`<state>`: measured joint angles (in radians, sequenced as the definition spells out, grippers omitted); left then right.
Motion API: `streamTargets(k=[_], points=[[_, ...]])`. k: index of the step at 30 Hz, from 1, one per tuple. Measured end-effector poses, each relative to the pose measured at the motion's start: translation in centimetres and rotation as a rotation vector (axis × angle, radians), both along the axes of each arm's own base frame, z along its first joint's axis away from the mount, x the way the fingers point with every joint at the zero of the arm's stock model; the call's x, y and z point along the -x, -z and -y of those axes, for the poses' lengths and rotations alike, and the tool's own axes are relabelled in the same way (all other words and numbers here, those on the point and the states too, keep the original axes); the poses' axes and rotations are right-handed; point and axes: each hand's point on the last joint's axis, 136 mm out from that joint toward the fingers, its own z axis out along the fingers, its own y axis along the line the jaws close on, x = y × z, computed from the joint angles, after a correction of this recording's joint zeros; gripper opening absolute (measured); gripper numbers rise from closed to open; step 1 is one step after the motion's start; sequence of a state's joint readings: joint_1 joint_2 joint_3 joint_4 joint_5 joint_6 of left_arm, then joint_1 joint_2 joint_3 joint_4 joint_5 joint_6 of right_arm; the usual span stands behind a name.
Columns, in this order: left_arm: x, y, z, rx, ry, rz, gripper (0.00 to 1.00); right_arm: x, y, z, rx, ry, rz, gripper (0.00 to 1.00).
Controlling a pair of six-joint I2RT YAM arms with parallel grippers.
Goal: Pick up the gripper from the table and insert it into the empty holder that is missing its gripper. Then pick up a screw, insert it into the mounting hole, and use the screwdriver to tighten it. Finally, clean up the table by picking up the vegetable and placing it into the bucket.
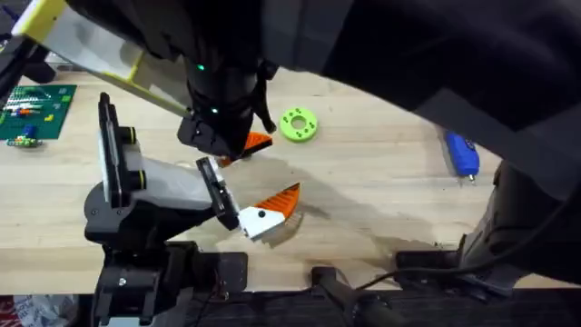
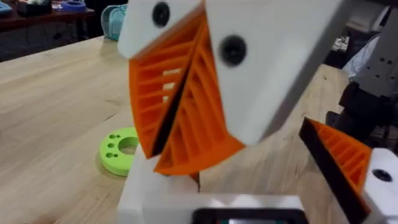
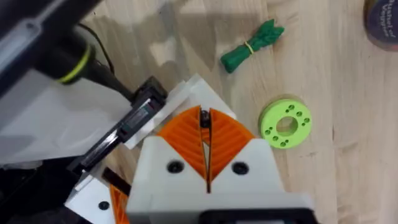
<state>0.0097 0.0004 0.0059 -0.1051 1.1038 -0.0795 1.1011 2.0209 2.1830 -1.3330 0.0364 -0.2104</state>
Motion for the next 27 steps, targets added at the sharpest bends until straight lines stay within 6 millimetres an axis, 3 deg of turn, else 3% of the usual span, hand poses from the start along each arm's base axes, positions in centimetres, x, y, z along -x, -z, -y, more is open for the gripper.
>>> streamTargets(k=[27], points=[[0.01,0.01,0.00,0.003,0.000,-0.007,0.986,0.38,0.95,0.08,0.021,-0.007,-0.011,0.009]])
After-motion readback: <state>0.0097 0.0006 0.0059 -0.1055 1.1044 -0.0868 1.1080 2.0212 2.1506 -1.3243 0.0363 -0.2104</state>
